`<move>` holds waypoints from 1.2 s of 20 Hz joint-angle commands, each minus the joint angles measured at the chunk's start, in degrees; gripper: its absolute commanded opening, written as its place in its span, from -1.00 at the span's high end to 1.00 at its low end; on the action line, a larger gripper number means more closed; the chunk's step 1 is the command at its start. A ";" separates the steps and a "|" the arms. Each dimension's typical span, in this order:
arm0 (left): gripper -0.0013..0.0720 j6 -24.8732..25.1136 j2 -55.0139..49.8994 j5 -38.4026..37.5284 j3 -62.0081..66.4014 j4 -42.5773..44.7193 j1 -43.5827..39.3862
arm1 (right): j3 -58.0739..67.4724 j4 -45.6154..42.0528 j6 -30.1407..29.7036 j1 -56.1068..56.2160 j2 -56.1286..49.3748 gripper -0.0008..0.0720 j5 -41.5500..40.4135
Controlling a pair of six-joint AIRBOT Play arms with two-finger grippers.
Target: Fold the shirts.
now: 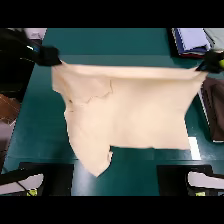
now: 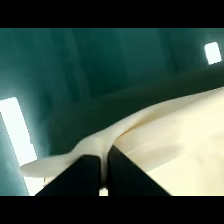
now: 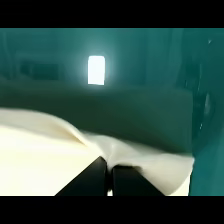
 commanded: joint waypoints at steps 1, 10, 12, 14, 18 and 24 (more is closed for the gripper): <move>0.90 1.09 -9.66 10.36 -3.56 0.57 0.00 | 0.83 -1.29 0.15 1.27 -10.80 0.92 -4.46; 0.90 1.14 -12.09 8.24 -4.13 1.79 0.28 | 8.81 -2.08 -4.83 1.22 -17.70 0.92 -2.01; 0.90 1.11 -12.09 5.20 -7.30 1.44 0.28 | 1.53 -1.99 -4.83 1.22 -14.51 0.92 -4.07; 0.90 1.11 -12.09 5.68 -11.82 -0.81 0.28 | -6.14 -1.95 -4.83 1.22 -11.61 0.92 -7.76; -0.36 0.87 -12.09 7.67 -19.28 -3.69 0.28 | -15.74 -1.38 -4.76 1.25 -8.33 0.80 -13.18; -0.52 0.00 -4.28 5.11 -21.94 0.33 0.28 | -19.76 -1.40 -5.18 -1.16 -3.15 -0.41 -6.84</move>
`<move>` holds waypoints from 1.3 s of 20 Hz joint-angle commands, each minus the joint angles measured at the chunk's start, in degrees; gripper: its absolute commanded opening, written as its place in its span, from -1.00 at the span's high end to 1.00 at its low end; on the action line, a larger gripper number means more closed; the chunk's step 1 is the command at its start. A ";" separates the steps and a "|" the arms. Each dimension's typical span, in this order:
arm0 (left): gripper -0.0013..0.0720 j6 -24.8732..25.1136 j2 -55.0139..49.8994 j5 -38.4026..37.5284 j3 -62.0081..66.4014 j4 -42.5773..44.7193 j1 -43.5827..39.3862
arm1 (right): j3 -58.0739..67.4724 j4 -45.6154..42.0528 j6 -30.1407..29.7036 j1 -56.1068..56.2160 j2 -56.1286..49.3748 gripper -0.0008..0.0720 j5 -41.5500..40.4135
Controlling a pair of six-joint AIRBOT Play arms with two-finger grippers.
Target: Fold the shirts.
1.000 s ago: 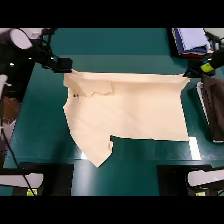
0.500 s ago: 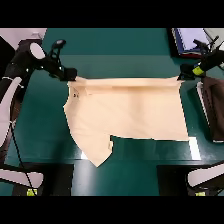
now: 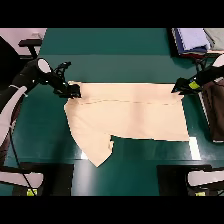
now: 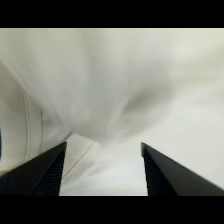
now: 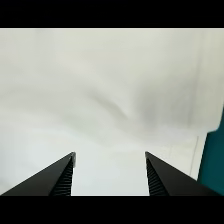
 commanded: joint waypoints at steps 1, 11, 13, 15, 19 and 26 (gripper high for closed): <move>-0.52 -0.79 7.72 -1.68 -5.16 4.70 0.02 | -5.86 0.17 -0.37 -2.14 6.32 -0.41 2.21; -0.52 -4.74 33.73 1.73 -46.73 -9.38 0.00 | -24.02 0.85 -0.37 -5.92 27.74 -0.40 -1.81; -0.52 -3.43 33.97 4.81 -50.66 -13.46 0.00 | -23.71 1.81 -0.39 -5.95 27.96 -0.40 -2.45; -0.52 -1.73 33.97 8.57 -52.68 -16.92 0.00 | -23.69 1.84 -0.39 -5.95 27.96 -0.40 -2.84; -0.52 -1.55 33.97 13.14 -53.18 -19.82 -4.63 | -23.69 1.84 -0.39 -5.97 27.96 -0.40 -2.93; 0.90 -1.75 34.99 9.09 -50.64 -19.02 -8.92 | -25.57 0.96 -0.59 -12.79 28.00 -0.40 3.50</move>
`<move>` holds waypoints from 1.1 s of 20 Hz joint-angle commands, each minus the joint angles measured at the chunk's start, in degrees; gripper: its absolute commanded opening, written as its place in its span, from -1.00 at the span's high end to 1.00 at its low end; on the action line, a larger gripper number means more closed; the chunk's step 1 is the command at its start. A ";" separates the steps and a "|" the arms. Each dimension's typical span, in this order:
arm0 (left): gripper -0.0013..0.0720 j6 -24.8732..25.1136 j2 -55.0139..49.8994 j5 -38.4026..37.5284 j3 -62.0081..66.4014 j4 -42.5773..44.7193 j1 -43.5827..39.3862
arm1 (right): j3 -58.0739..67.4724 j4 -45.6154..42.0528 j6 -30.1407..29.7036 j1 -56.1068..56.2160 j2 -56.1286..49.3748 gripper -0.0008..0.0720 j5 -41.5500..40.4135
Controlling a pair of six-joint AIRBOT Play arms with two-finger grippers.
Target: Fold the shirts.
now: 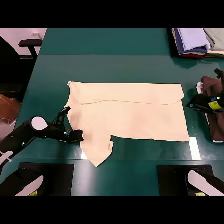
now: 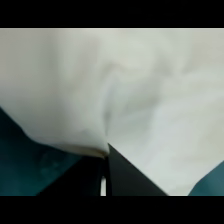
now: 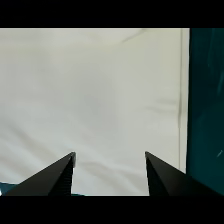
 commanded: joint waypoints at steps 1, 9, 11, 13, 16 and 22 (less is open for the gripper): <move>0.90 0.00 2.14 -3.04 2.21 0.52 -0.85 | -3.61 -1.44 0.00 -6.27 0.09 -0.40 5.27; 0.90 -1.60 7.08 -6.40 5.73 5.11 -0.85 | -24.72 -3.39 0.00 -21.29 0.02 -0.47 0.63; 0.90 -1.60 7.08 -6.25 5.73 5.09 -0.85 | -27.15 0.66 -0.02 -19.85 0.02 -0.46 -2.84; 0.90 -1.60 7.08 -6.05 5.73 5.11 -0.85 | -27.28 3.67 -0.02 -16.59 0.02 -0.34 -6.49; 0.90 -1.40 7.08 -6.80 5.75 5.53 -0.85 | -24.92 4.26 -0.02 -10.80 0.02 0.35 -8.37; 0.91 -1.66 7.28 -21.66 11.10 11.85 -0.85 | -17.99 -1.51 -0.90 -4.76 3.02 0.92 0.57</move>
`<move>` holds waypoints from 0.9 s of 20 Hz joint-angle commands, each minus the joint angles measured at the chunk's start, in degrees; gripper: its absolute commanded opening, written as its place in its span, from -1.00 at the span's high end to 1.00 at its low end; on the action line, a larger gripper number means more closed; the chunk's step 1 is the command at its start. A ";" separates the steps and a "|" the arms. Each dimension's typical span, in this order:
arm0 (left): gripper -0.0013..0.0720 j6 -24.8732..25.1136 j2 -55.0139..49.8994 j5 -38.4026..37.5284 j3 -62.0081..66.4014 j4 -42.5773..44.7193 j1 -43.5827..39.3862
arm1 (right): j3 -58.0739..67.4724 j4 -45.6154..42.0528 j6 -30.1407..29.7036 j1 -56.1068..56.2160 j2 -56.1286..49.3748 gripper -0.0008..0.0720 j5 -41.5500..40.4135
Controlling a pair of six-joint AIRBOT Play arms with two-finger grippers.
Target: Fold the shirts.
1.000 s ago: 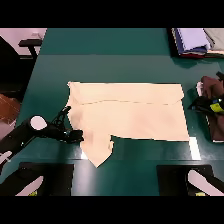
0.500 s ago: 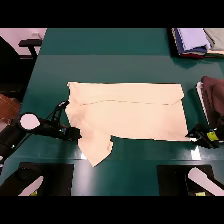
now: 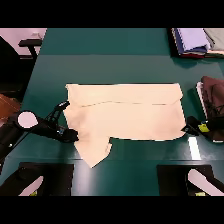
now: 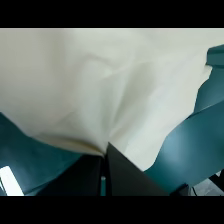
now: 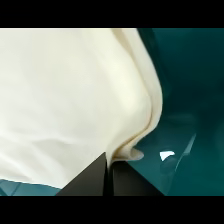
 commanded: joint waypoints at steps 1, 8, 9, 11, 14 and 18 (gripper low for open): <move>0.91 -0.11 0.13 -9.27 2.99 2.47 -0.02 | 3.21 -6.84 -0.22 3.02 4.39 0.92 7.26; 0.91 -3.08 4.76 -4.33 10.91 5.53 -0.02 | 3.67 -9.55 0.83 3.52 17.97 0.92 11.37; 0.91 -3.10 4.33 -1.75 11.61 7.91 -0.02 | 4.24 -8.94 1.03 4.00 17.31 0.92 9.42; 0.90 -3.06 1.44 2.16 13.25 11.43 0.68 | 8.66 -8.76 1.27 6.32 12.66 0.92 6.54; 0.90 -0.68 -6.08 9.18 16.44 11.52 3.43 | 18.43 -7.96 1.27 10.71 1.16 0.92 1.88; 0.90 3.69 -19.80 17.11 23.98 11.72 3.98 | 31.69 -6.19 1.36 14.10 -15.39 0.92 0.46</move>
